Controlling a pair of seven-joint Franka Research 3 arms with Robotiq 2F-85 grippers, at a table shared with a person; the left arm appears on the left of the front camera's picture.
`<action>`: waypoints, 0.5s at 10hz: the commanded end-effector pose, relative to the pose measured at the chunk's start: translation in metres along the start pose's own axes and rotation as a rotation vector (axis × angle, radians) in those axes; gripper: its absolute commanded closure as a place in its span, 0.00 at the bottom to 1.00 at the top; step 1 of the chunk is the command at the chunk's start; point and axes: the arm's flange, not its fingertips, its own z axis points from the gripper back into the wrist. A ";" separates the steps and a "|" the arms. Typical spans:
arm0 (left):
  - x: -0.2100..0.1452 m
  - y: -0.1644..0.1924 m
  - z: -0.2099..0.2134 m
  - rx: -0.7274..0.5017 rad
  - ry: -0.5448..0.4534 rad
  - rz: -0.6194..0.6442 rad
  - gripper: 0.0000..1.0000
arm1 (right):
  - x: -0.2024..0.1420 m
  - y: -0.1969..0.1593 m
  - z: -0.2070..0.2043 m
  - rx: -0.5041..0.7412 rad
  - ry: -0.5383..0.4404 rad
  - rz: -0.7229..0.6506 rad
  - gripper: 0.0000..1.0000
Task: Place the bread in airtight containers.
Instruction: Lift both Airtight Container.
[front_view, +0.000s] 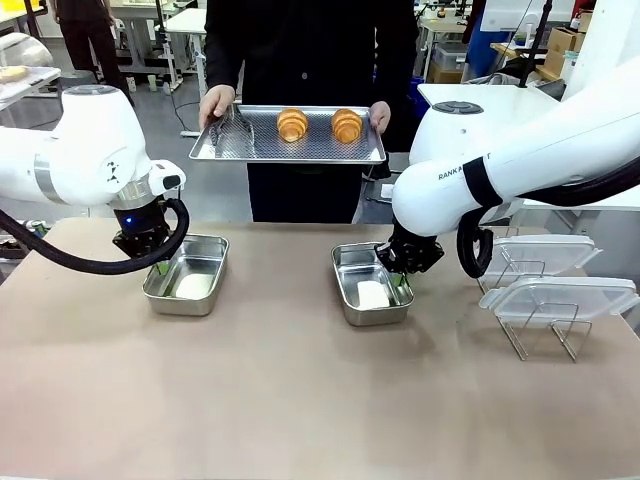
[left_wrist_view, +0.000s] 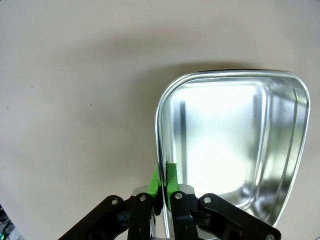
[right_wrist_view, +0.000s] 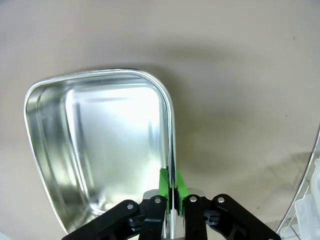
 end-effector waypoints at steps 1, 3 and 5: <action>0.005 -0.005 0.021 -0.002 -0.030 0.059 1.00 | 0.001 -0.002 0.019 0.020 -0.027 -0.019 1.00; 0.011 -0.007 0.066 -0.045 -0.094 0.105 1.00 | 0.007 -0.009 0.069 0.056 -0.060 -0.001 1.00; 0.011 -0.013 0.105 -0.057 -0.135 0.135 1.00 | 0.011 -0.013 0.116 0.054 -0.066 0.002 1.00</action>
